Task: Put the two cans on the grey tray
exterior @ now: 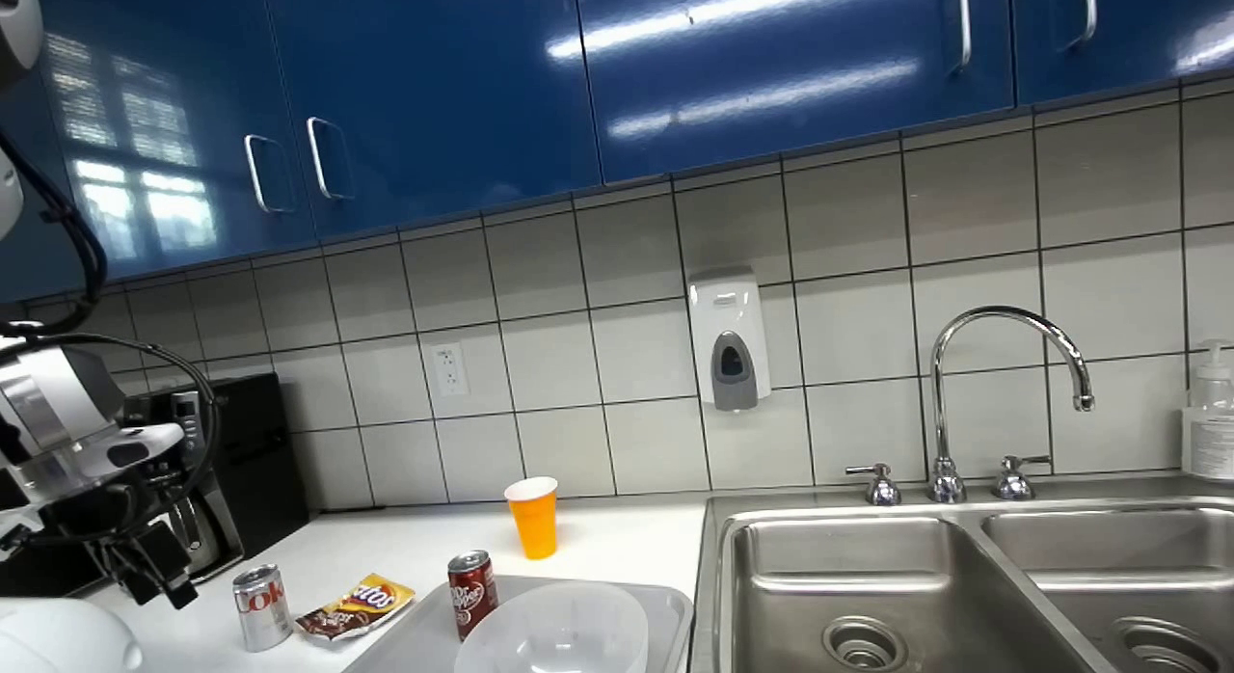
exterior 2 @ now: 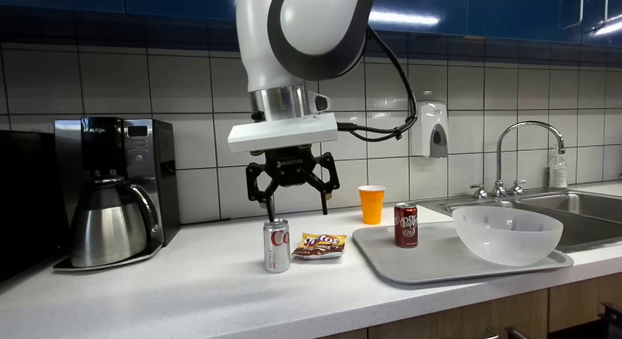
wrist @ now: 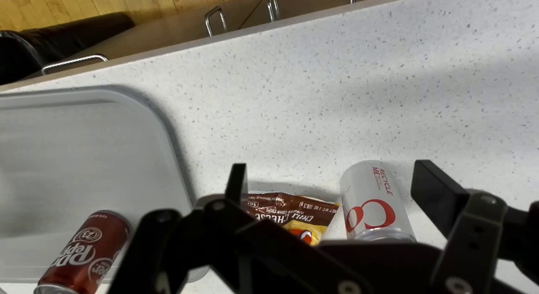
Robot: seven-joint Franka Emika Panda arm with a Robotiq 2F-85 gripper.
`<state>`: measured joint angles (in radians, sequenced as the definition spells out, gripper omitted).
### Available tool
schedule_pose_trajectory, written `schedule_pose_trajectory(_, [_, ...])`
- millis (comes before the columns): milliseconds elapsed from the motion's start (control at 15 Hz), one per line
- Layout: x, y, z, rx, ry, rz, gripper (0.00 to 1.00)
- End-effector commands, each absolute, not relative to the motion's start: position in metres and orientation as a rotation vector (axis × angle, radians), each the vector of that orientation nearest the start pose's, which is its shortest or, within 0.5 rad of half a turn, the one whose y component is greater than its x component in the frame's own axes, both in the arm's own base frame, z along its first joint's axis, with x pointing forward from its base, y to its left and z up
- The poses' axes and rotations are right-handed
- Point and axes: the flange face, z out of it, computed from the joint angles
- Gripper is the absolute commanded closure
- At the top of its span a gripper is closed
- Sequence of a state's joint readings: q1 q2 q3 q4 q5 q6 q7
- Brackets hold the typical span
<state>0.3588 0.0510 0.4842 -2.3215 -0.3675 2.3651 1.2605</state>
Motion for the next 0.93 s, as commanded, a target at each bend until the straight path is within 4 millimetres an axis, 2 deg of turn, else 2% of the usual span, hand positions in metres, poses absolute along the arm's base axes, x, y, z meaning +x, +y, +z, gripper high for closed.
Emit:
schedule_pose_trajectory(0, [0.345, 0.381, 0.322, -3.230, 0.259, -0.326, 0.00])
schedule_pose_trajectory(400, [0.347, 0.383, 0.321, -3.231, 0.279, -0.320, 0.00])
schedule_pose_trajectory(533, [0.349, 0.382, 0.314, -3.245, 0.315, -0.293, 0.00])
schedule_pose_trajectory(867, [0.351, 0.399, 0.310, -3.187, 0.214, -0.252, 0.00])
